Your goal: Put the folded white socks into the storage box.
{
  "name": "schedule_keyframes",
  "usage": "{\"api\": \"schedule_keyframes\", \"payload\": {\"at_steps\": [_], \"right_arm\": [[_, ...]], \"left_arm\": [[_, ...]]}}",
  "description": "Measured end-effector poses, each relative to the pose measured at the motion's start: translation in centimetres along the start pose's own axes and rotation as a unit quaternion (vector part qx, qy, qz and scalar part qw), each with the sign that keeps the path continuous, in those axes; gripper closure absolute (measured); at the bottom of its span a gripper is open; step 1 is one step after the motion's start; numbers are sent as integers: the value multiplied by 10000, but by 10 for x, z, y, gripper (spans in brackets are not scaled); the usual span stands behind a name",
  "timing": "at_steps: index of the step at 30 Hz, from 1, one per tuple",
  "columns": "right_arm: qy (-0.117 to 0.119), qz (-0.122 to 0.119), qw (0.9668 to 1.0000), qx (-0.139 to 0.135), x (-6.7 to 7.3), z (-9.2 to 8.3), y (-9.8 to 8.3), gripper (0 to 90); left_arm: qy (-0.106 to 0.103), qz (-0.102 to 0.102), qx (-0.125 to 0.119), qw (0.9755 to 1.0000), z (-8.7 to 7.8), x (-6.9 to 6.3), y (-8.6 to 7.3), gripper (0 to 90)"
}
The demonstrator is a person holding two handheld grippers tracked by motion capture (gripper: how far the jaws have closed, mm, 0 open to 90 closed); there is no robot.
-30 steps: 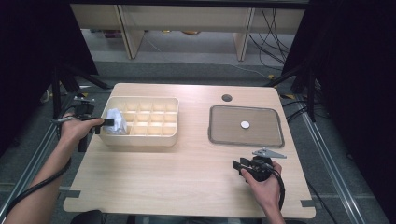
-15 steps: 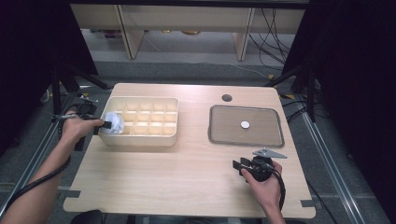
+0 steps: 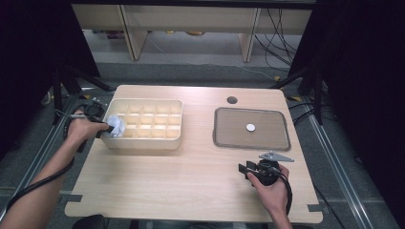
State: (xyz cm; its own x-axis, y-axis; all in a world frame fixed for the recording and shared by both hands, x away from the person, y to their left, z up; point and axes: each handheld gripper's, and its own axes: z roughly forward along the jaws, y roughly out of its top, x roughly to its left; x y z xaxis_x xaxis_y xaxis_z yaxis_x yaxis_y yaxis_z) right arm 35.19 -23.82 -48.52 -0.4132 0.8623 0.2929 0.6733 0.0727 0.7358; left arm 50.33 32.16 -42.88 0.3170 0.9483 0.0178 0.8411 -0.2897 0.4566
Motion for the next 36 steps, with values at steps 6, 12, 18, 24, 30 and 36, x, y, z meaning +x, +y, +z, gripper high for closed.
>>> {"api": "schedule_keyframes", "payload": {"at_steps": [6,12,18,24,30,36], "right_arm": [[3,41,10000,21,0,-1,0,581],[-10,-150,9999,-45,-2,3,0,581],[48,-150,9999,-51,-2,3,1,581],[4,-161,9999,-47,-3,2,0,581],[-22,-191,9998,-46,-3,3,0,581],[9,-151,9999,-31,-2,3,0,581]], "left_arm": [[229,59,159,9996,9,-5,-3,707],[242,49,221,9995,9,-6,-1,707],[250,82,257,9993,10,-6,-1,707],[272,154,364,9988,10,-7,1,707],[281,159,460,9984,12,-7,2,709],[260,125,499,9983,13,-6,3,710]]}}
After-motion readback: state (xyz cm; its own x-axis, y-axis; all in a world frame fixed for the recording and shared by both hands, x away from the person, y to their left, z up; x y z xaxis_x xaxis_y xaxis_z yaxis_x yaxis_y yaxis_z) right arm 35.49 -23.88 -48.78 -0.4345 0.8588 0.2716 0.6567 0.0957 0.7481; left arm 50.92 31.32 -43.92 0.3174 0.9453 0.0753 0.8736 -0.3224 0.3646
